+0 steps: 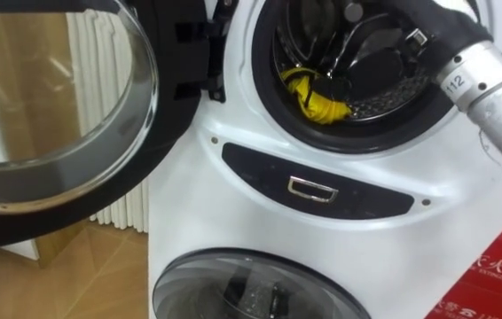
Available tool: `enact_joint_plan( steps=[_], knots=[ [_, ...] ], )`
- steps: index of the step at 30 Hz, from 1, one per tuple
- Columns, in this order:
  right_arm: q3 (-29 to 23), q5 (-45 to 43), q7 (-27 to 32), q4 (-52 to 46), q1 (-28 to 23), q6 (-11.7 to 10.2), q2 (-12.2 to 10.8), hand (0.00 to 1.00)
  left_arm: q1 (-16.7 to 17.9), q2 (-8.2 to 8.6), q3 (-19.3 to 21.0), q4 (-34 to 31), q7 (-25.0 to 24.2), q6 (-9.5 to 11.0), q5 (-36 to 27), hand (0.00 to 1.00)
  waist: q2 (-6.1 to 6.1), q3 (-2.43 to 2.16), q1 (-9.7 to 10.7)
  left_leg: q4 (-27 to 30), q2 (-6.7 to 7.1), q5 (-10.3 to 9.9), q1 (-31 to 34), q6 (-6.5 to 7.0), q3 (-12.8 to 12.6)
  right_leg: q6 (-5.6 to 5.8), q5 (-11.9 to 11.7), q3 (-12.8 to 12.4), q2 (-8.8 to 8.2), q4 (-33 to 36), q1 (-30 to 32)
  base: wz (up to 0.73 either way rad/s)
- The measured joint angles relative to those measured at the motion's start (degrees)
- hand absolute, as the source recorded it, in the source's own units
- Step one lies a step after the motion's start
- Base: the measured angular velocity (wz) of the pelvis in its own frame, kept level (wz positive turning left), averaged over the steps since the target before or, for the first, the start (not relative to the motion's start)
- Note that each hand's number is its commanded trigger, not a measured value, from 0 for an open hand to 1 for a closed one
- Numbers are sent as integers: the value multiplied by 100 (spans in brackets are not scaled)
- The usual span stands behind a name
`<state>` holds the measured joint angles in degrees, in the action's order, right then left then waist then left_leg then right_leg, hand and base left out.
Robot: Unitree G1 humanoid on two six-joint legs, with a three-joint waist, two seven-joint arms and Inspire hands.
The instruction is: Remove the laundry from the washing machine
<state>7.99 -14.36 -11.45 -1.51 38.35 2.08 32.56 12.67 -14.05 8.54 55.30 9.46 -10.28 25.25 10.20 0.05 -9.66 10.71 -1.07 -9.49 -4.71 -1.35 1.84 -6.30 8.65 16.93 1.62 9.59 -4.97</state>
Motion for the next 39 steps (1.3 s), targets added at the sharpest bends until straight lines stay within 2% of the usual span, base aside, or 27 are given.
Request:
enact_joint_plan(
  steps=[22,27,29,35,37,39],
  knots=[
    [-25,-233,0,-274,-188,74,-1,0,-92,-56,-162,-18,-8,-43,4,0,-26,-9,-7,-19,23,-11,2,19,-14,49,29,-11,-23,8,18,0],
    [2,-691,0,-360,-258,143,-9,0,-139,-72,-328,-19,-34,-129,3,0,-34,-3,-50,-38,37,-15,-68,29,-15,53,27,-61,-23,14,9,-1],
    [45,-813,0,-361,-276,172,-21,0,-166,-89,-408,-19,-54,-133,3,0,-38,-4,-74,-66,43,-16,-121,32,-21,63,36,-161,-3,21,-14,-8],
    [275,-1311,-3,-735,-434,518,-103,0,-375,-151,-449,171,-128,-122,7,0,-32,0,-187,-110,36,-9,-139,37,-80,59,26,-246,15,34,-8,-7],
    [493,-1437,-199,-853,-547,611,-110,0,-432,-172,-450,245,-128,-122,0,0,-14,10,-188,-112,31,-17,-140,40,-84,61,27,-252,22,28,9,-2],
    [1233,-1551,-995,-749,-811,872,-108,0,-479,-213,-450,247,-128,-98,1,0,53,31,-217,-119,22,-24,-90,42,-93,59,26,-264,33,25,41,0]
  ],
)
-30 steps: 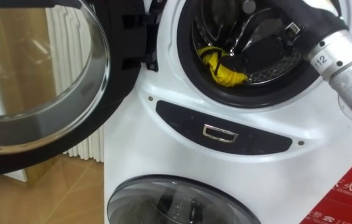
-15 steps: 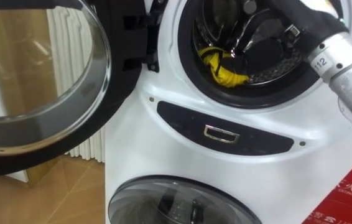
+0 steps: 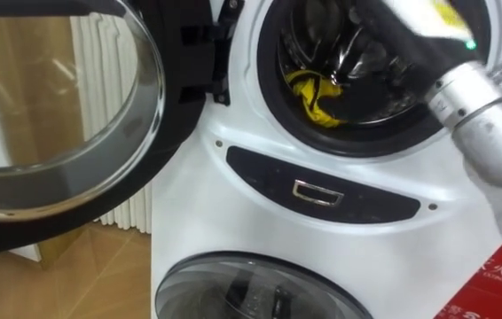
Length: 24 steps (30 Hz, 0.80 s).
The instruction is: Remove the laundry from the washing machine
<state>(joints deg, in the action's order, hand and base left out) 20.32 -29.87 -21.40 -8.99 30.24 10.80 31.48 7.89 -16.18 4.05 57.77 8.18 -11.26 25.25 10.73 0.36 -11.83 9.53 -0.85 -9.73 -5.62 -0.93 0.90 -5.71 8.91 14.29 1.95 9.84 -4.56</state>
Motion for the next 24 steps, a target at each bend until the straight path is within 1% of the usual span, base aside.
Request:
enact_joint_plan(
  steps=[1,2,3,4,5,6,12,16,24],
  knots=[
    [204,-6,-75,69,-107,93,-15,0,-30,-9,0,3,0,11,1,0,27,14,-32,-2,-2,9,25,-11,-5,-7,-4,-6,3,4,32,-9],
    [32,-27,102,-103,-280,145,-234,0,-14,-9,-2,48,0,36,1,0,17,10,-77,3,-14,23,85,-25,-46,-34,-26,-17,7,5,99,-18],
    [4,-23,-74,-191,-197,176,-153,0,-13,-12,10,89,0,19,0,0,4,1,-76,1,-26,21,129,-27,-84,-60,-47,-13,9,4,156,-16],
    [-11,10,-138,-217,-181,163,-90,0,-23,-24,12,82,0,19,1,0,13,1,-78,-1,-29,22,144,-28,-82,-74,-55,-12,13,-4,167,-7],
    [-46,11,-276,-300,-180,174,-60,0,-29,-30,28,80,0,20,2,0,17,-3,-86,-4,-32,23,137,-31,-77,-109,-75,-21,20,-5,163,0],
    [-91,8,-383,-338,-180,173,-61,0,-32,-29,25,80,0,22,2,0,14,-5,-86,-4,-36,21,122,-33,-77,-113,-73,-21,22,-6,148,0],
    [-173,2,-592,-413,-180,189,-63,0,-89,-29,23,74,1,35,2,0,14,-4,-96,-20,-38,18,107,-35,-96,-113,-71,-37,25,-8,146,0],
    [-201,-11,-665,-425,-172,240,-67,0,-85,-29,24,74,1,33,2,0,13,-4,-118,-20,-35,18,106,-35,-98,-110,-69,-50,25,-8,147,0],
    [-235,-153,-759,-487,-155,272,-75,0,-85,-29,25,73,2,34,3,0,14,-4,-123,-26,-35,19,102,-35,-101,-110,-69,-53,26,-7,150,0]
  ],
)
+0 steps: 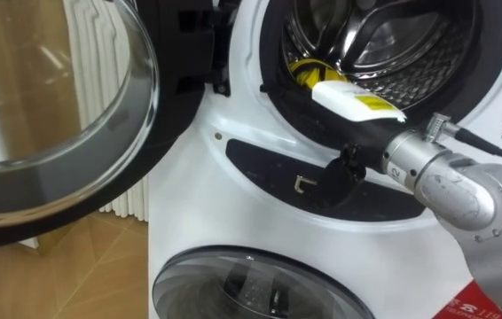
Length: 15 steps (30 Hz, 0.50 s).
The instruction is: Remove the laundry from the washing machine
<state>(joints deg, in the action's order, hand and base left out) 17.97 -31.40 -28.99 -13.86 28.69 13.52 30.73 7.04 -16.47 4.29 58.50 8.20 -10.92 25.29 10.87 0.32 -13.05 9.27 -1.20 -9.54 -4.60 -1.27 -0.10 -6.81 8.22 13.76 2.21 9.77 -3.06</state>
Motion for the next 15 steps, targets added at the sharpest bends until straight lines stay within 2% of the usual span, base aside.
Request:
enact_joint_plan(
  steps=[10,15],
  knots=[
    [-159,211,-52,-11,7,3,6,0,46,3,9,-111,27,8,7,0,24,-14,36,0,5,0,0,2,-6,9,5,-6,-5,-1,0,0],
    [-604,1534,-69,304,124,-93,27,0,245,77,140,-122,86,12,26,0,32,-21,174,24,20,-15,55,24,47,32,14,43,-25,-1,-3,7]
  ],
)
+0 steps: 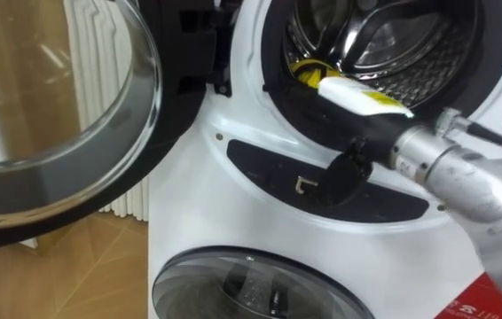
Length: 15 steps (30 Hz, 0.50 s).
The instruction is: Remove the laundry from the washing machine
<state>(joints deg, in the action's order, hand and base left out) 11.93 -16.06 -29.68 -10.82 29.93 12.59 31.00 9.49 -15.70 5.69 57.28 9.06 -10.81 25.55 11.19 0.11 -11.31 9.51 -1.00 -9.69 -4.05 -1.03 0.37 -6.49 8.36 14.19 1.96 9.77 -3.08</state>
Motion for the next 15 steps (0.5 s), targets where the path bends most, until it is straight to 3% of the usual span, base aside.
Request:
enact_joint_plan(
  steps=[5,9,15],
  knots=[
    [-347,1633,159,687,121,-93,28,0,296,151,189,-171,340,-16,-2,0,-28,21,85,12,24,-8,-13,16,49,24,8,92,-35,-22,-37,6],
    [-668,2204,368,1155,165,-83,32,0,424,230,250,-294,386,-35,1,0,-82,58,104,23,79,-27,-3,50,150,87,52,177,-84,-25,-65,13],
    [-773,2729,705,1831,417,-83,48,0,453,277,378,-298,387,-92,-1,0,-90,24,136,10,97,-51,34,87,190,117,63,260,-100,-106,-89,8]
  ],
)
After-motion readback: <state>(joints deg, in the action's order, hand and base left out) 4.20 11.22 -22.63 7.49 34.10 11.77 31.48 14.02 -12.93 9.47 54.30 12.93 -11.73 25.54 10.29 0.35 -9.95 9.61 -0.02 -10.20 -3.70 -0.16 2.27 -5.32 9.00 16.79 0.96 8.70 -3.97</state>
